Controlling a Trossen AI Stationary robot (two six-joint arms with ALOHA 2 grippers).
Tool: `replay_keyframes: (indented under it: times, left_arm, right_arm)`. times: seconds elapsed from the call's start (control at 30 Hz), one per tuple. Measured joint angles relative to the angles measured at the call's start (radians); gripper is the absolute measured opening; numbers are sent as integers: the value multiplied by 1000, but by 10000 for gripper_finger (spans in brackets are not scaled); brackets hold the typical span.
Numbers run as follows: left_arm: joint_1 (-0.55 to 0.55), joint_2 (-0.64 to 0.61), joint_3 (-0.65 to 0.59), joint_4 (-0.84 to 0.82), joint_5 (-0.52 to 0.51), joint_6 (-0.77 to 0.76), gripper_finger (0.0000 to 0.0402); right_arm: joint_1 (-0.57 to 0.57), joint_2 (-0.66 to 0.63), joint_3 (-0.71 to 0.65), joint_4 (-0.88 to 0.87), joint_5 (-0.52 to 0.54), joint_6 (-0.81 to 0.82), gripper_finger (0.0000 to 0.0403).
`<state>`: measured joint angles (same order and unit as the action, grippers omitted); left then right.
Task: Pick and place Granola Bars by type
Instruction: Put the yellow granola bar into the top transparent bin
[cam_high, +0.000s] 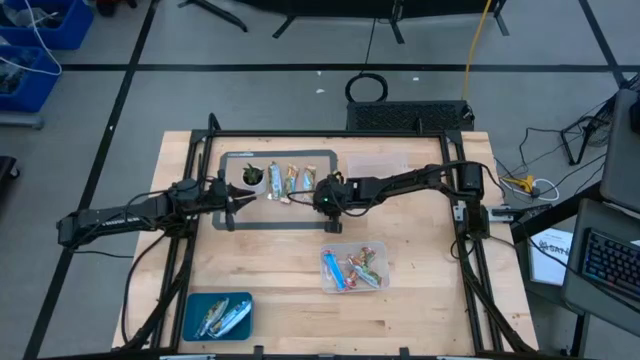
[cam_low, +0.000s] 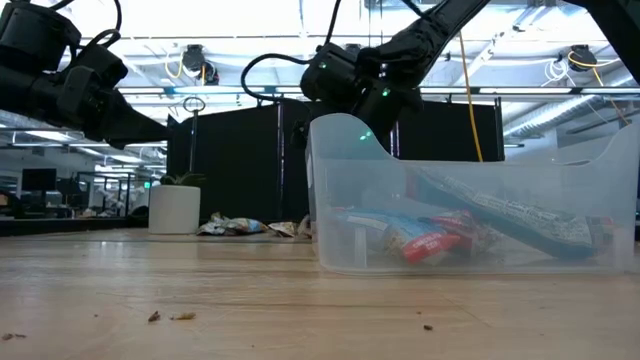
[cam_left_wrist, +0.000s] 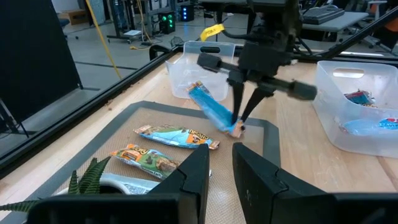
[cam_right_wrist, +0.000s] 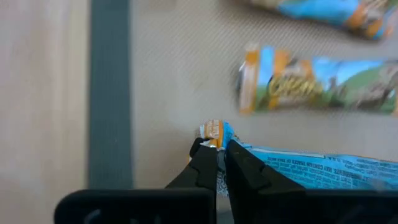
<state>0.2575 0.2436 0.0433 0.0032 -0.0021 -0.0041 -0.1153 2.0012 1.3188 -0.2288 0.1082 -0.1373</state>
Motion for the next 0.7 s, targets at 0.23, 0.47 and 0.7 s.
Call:
replay_keyframes:
  times: [0.23,0.47,0.7]
  left_arm:
    - [0,0,0,0,0,0,76]
    - [0,0,0,0,0,0,76]
    - [0,0,0,0,0,0,76]
  right_arm:
    - [17,-118,-2,-44,107,-23,5]
    - [30,-267,-1,-47,126,-40,3]
    - [41,-406,-1,-98,216,-25,3]
